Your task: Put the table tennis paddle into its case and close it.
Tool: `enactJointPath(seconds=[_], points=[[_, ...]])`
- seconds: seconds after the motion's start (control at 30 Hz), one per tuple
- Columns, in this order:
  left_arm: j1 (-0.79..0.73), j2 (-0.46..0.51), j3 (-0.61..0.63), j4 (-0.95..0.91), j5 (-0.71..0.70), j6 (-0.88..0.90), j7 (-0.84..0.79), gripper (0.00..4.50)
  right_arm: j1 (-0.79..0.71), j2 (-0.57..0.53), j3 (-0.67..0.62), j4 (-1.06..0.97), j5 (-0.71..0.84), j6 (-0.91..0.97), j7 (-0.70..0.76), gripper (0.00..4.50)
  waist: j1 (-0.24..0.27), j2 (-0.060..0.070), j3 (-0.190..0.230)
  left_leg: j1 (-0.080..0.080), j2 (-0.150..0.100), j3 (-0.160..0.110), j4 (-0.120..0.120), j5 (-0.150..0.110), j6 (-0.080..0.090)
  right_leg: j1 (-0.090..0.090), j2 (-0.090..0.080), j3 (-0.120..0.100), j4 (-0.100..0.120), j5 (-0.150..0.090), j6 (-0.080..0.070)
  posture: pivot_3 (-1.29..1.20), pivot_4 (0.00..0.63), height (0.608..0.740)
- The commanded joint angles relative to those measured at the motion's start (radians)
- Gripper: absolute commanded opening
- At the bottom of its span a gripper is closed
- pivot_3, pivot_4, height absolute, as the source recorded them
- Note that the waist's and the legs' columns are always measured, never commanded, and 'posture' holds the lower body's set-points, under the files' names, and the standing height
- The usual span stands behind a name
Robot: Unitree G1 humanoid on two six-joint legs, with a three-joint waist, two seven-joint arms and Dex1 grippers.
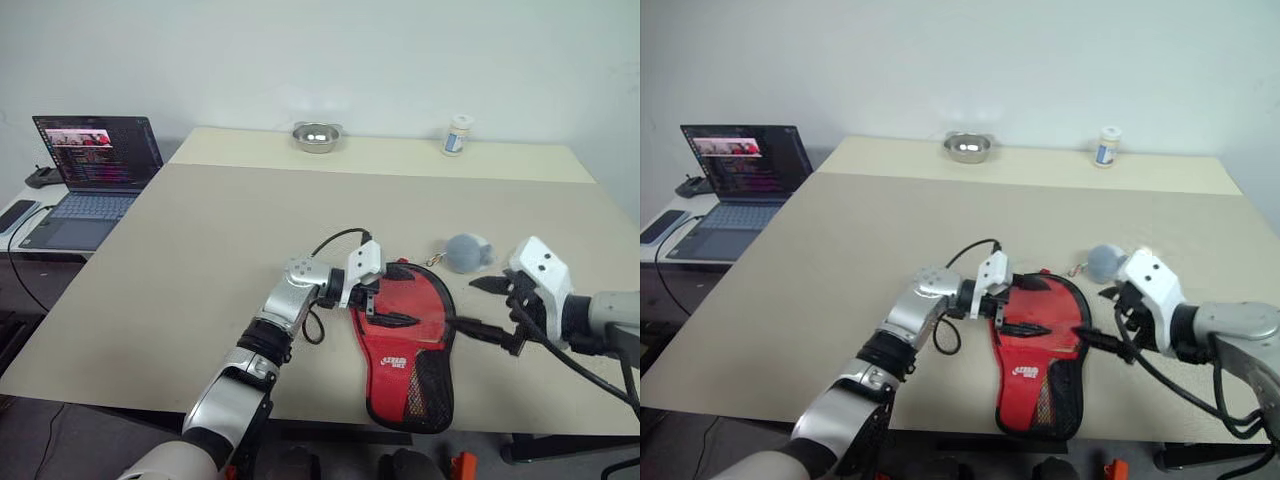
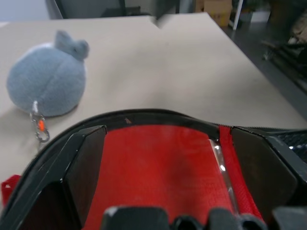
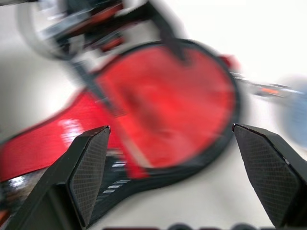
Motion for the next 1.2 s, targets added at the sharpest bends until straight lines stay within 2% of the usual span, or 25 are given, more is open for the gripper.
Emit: enactJointPath(seconds=[0.03, 0.17, 0.3, 0.47, 0.7, 0.83, 1.03, 1.13, 1.2], points=[[-0.013, -0.023, -0.005, 0.091, 0.014, -0.044, 0.046, 4.48, -0.055, 0.037, -0.002, 0.091, -0.051, -0.056, -0.085, 4.5, 0.001, 0.0, 0.0, 0.0, 0.0, 0.0, 0.0, 0.0, 0.0, 0.0, 0.0, 0.0, 0.0, 0.0, 0.0, 0.0, 0.15, 0.74], [-0.033, -0.045, -0.009, 0.175, 0.038, -0.095, 0.083, 4.48, -0.142, 0.109, 0.067, 0.284, -0.16, -0.196, -0.179, 4.5, 0.0, 0.0, 0.0, 0.0, -0.001, 0.001, 0.0, 0.0, 0.0, -0.001, 0.001, 0.0, 0.0, 0.0, 0.0, 0.0, 0.15, 0.74], [-0.038, -0.057, -0.01, 0.199, 0.043, -0.112, 0.092, 4.48, -0.225, 0.153, 0.134, 0.501, -0.245, -0.34, -0.198, 4.5, 0.001, 0.0, 0.0, 0.0, -0.002, 0.004, 0.0, 0.001, 0.001, -0.001, 0.001, 0.001, 0.001, 0.001, 0.001, 0.0, 0.15, 0.74], [-0.025, -0.058, -0.015, 0.2, 0.053, -0.119, 0.096, 4.48, -0.29, 0.181, 0.2, 0.716, -0.319, -0.469, -0.173, 4.5, 0.003, 0.001, -0.001, 0.0, -0.003, 0.005, 0.0, 0.001, 0.001, -0.001, 0.001, 0.001, 0.001, 0.001, 0.001, 0.0, 0.15, 0.74], [-0.02, -0.057, -0.015, 0.209, 0.064, -0.124, 0.102, 4.48, -0.346, 0.199, 0.238, 0.891, -0.363, -0.544, -0.136, 4.5, 0.002, 0.002, -0.001, 0.001, -0.002, 0.006, 0.0, 0.001, 0.001, -0.001, 0.001, 0.001, 0.002, 0.002, 0.001, 0.0, 0.15, 0.74], [-0.017, -0.057, -0.025, 0.237, 0.077, -0.137, 0.1, 4.5, -0.36, 0.22, 0.23, 0.923, -0.373, -0.56, -0.15, 3.61, 0.001, 0.002, -0.001, 0.002, -0.002, 0.007, 0.001, 0.001, 0.001, -0.001, 0.0, 0.002, 0.006, 0.002, 0.0, 0.0, 0.15, 0.74], [-0.02, -0.074, -0.022, 0.317, 0.082, -0.159, 0.099, 4.5, -0.324, 0.209, 0.214, 0.875, -0.375, -0.508, -0.154, 1.58, 0.003, 0.004, -0.003, 0.006, -0.002, 0.008, 0.001, 0.001, 0.002, 0.0, 0.0, 0.002, 0.009, 0.002, 0.0, 0.0, 0.15, 0.74], [-0.025, -0.081, -0.02, 0.358, 0.083, -0.172, 0.093, 4.5, -0.297, 0.188, 0.203, 0.827, -0.377, -0.476, -0.154, 0.82, 0.004, 0.005, -0.004, 0.01, -0.003, 0.008, 0.001, 0.001, 0.002, 0.005, 0.0, 0.002, 0.008, 0.002, 0.0, 0.0, 0.15, 0.74], [-0.029, -0.086, -0.02, 0.388, 0.088, -0.178, 0.094, 4.5, -0.27, 0.164, 0.193, 0.78, -0.376, -0.443, -0.15, 0.48, 0.007, 0.005, -0.004, 0.013, -0.003, 0.007, 0.001, 0.001, 0.002, 0.008, 0.0, 0.002, 0.008, 0.002, 0.0, 0.0, 0.15, 0.74]])
